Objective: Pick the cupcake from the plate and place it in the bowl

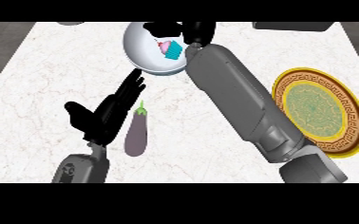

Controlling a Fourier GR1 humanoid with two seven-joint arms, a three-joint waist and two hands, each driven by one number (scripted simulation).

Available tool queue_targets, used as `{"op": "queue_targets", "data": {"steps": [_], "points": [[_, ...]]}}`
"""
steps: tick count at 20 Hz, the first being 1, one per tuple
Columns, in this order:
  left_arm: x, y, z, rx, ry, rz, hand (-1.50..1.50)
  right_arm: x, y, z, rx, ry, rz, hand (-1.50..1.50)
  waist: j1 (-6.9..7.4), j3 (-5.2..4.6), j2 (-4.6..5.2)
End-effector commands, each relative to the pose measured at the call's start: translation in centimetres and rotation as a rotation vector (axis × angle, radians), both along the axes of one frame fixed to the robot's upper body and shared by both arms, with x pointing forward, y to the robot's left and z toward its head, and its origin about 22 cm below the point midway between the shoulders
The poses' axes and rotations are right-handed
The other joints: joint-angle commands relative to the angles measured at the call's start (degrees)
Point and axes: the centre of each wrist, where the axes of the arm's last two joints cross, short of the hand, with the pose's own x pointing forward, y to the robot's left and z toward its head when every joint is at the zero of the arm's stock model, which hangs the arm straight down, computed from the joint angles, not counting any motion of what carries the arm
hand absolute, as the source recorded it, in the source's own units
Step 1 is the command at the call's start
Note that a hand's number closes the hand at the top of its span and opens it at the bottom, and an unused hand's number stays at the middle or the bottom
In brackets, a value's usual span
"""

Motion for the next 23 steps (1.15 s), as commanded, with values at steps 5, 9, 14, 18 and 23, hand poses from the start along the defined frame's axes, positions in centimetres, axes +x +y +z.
{"op": "queue_targets", "data": {"steps": [5, 9, 14, 18, 23], "points": [[-1.4, 2.1, -0.7, -0.008, 0.031, 0.052, 0.00, -8.3, 1.0, -3.2, 0.207, -0.135, 0.180, -1.50, -3.83, -0.05, -1.61], [-0.3, 3.9, 0.6, -0.002, 0.029, 0.115, 0.00, -13.8, 1.8, -4.2, 0.232, -0.213, 0.267, -1.50, -5.81, -0.07, -2.13], [-1.6, 3.5, 0.1, -0.001, 0.028, 0.131, 0.00, -21.3, 0.6, -8.8, 0.197, -0.162, 0.349, 1.50, -7.56, -0.11, -2.81], [-2.4, 3.2, -0.8, 0.006, 0.049, 0.130, 0.00, -28.5, 0.0, -11.6, 0.239, -0.112, 0.375, 1.50, -7.62, -0.14, -2.64], [-2.4, 4.1, -1.6, -0.007, 0.054, 0.136, 0.00, -39.3, -1.3, -16.6, 0.148, 0.054, 0.446, 1.50, -7.03, -0.18, -1.88]]}}
